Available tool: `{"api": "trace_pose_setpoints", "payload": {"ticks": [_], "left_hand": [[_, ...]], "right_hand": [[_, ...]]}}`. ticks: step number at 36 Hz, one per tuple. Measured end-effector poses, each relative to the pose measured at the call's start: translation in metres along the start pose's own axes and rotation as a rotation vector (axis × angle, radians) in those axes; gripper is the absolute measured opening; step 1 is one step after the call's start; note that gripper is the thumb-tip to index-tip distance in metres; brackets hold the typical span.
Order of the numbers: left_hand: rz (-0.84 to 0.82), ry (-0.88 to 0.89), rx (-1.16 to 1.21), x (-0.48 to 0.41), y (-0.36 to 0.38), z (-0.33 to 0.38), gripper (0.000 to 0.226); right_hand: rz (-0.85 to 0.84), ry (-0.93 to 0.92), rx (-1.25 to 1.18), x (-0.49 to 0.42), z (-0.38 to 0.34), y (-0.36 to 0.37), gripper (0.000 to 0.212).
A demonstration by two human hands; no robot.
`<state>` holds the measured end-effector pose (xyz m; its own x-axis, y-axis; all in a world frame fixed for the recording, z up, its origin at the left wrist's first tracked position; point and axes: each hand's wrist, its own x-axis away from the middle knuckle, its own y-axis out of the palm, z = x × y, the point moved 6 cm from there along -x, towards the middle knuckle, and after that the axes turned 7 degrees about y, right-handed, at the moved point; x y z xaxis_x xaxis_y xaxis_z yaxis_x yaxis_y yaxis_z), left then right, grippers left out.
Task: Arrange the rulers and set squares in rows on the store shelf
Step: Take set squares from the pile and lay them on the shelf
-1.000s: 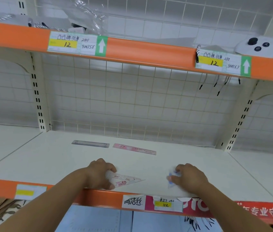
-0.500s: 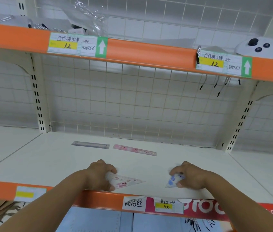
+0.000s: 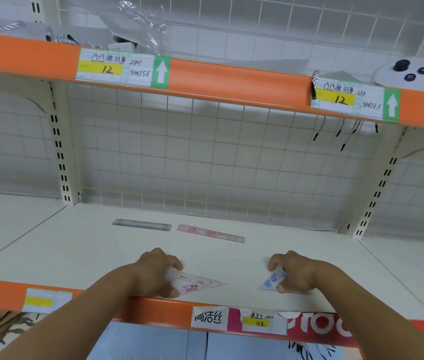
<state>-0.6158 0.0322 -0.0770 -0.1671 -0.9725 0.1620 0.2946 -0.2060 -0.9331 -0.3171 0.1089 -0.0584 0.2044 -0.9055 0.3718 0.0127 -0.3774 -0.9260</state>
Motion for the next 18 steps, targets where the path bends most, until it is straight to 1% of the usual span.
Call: {"api": "trace_pose_setpoints", "payload": {"ticks": [5,9,13,14,15,18], "left_hand": [[0.001,0.0,-0.002,-0.0008,0.0004,-0.0011,0.067],[-0.003,0.001,-0.007,-0.0003,0.0006,-0.0007,0.067],[-0.001,0.008,-0.009,0.0002,0.0001,0.0001,0.067],[0.001,0.009,-0.013,0.0006,-0.0001,0.0005,0.067],[0.003,0.01,-0.016,0.0009,-0.0001,0.0013,0.068],[0.006,0.012,-0.015,0.001,-0.0004,0.0022,0.067]], "right_hand": [[-0.007,-0.006,0.008,0.0007,-0.0001,-0.0006,0.045],[-0.019,-0.015,0.026,0.0021,-0.0014,-0.0013,0.031],[-0.005,-0.006,0.028,0.0023,-0.0005,-0.0012,0.023],[-0.003,0.003,0.021,0.0019,0.0009,-0.0007,0.025],[-0.002,0.014,0.011,0.0022,0.002,-0.0003,0.031],[0.021,0.048,0.005,0.0041,0.0033,-0.0015,0.064]]}}
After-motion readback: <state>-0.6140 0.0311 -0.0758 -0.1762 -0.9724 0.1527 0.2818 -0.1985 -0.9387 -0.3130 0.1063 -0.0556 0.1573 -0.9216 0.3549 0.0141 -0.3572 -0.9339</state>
